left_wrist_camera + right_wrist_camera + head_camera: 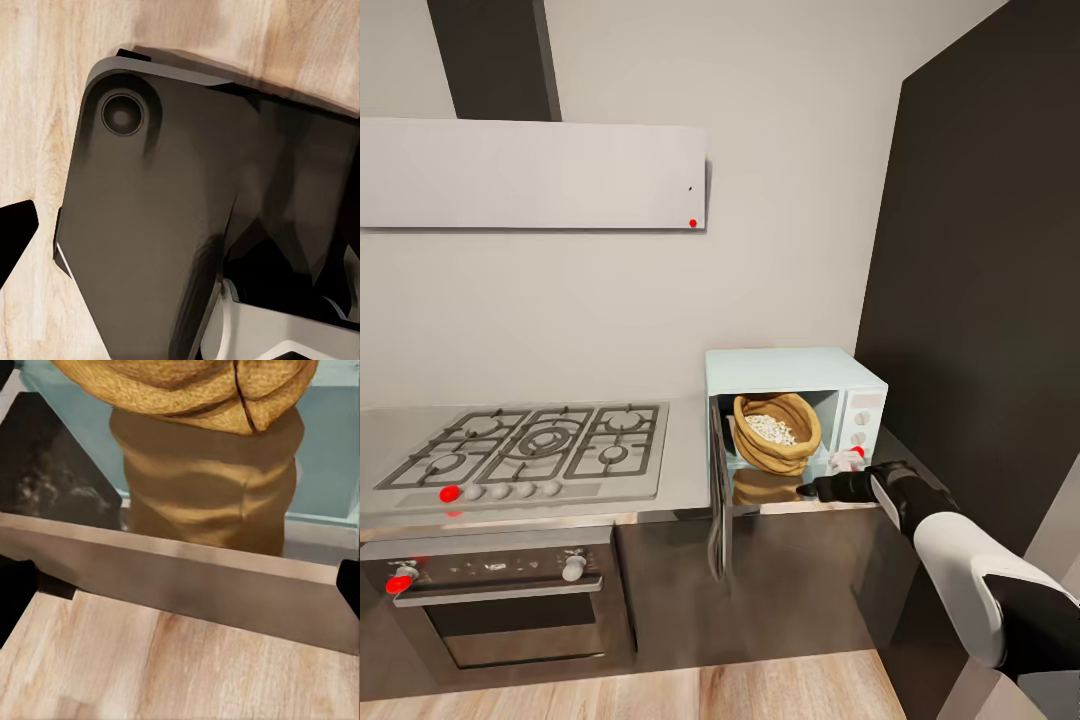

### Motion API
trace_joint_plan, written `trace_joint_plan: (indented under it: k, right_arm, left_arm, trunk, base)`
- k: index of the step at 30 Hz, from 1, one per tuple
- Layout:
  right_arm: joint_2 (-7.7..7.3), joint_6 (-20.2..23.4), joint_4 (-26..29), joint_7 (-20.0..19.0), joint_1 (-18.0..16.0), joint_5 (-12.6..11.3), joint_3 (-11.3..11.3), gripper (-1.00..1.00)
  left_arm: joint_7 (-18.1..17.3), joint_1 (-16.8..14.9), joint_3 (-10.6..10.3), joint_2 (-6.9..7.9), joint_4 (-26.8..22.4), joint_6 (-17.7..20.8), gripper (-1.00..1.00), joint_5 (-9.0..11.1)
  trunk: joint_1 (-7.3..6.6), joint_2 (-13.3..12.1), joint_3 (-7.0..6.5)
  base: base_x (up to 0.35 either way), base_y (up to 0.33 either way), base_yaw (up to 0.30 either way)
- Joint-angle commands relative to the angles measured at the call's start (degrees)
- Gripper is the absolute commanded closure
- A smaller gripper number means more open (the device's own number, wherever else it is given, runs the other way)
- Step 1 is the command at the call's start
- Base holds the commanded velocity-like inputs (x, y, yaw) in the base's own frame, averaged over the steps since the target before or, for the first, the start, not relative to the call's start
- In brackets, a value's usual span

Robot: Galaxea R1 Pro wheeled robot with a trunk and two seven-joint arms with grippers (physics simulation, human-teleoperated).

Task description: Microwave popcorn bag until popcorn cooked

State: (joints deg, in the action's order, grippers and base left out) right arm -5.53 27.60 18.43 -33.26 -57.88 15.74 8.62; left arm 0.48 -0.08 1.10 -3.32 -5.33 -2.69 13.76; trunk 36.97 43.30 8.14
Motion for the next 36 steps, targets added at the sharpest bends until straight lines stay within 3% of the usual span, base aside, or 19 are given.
trace_joint_plan:
  k: [1,13,14,16,18,23,25,36]
  right_arm:
    - [0.20,-0.1,0.1,-0.3,0.0,0.6,0.5,-1.00]
    - [4.09,-3.8,-2.0,3.6,3.1,-2.3,0.8,-1.00]
    - [8.74,-33.5,-1.9,23.6,8.3,-2.4,0.8,-1.00]
    - [8.85,-36.0,-1.8,24.2,8.6,-2.5,0.8,-1.00]
    - [8.92,-37.6,-1.9,24.4,8.8,-2.7,0.8,-1.00]
    - [8.92,-39.5,-2.0,26.2,8.8,-9.1,0.8,-1.00]
    - [8.91,-39.6,-2.0,26.9,8.8,-10.1,0.8,-1.00]
    - [8.66,-39.6,-2.0,28.3,8.8,-9.6,0.8,-1.00]
  left_arm:
    - [0.0,0.0,0.1,-0.02,0.0,-0.1,-1.00,0.2]
    - [0.0,0.0,0.1,-0.02,0.0,-0.1,-1.00,0.2]
    - [0.0,0.0,0.1,-0.02,0.0,-0.1,-1.00,0.2]
    - [0.0,0.0,0.1,-0.02,0.0,-0.1,-1.00,0.2]
    - [0.0,0.0,0.1,-0.02,0.0,-0.1,-1.00,0.2]
    - [0.0,0.0,0.1,-0.02,0.0,-0.1,-1.00,0.2]
    - [0.0,0.0,0.1,-0.09,0.0,-0.1,-1.00,0.2]
    - [0.1,0.0,0.0,-0.02,0.0,-0.1,-1.00,0.2]
  trunk:
    - [0.01,0.1,0.09]
    - [0.01,0.1,0.09]
    - [0.01,0.1,0.09]
    - [0.01,0.1,0.09]
    - [0.01,0.1,0.09]
    - [0.01,0.1,0.09]
    - [0.01,0.1,0.09]
    - [0.01,0.1,0.09]
  base:
    - [0.000,0.000,0.000]
    - [0.000,0.000,0.000]
    - [0.000,0.000,0.000]
    - [0.000,0.000,0.000]
    - [0.000,0.000,0.000]
    - [0.000,0.000,0.000]
    - [0.000,0.000,0.000]
    - [0.075,0.000,0.000]
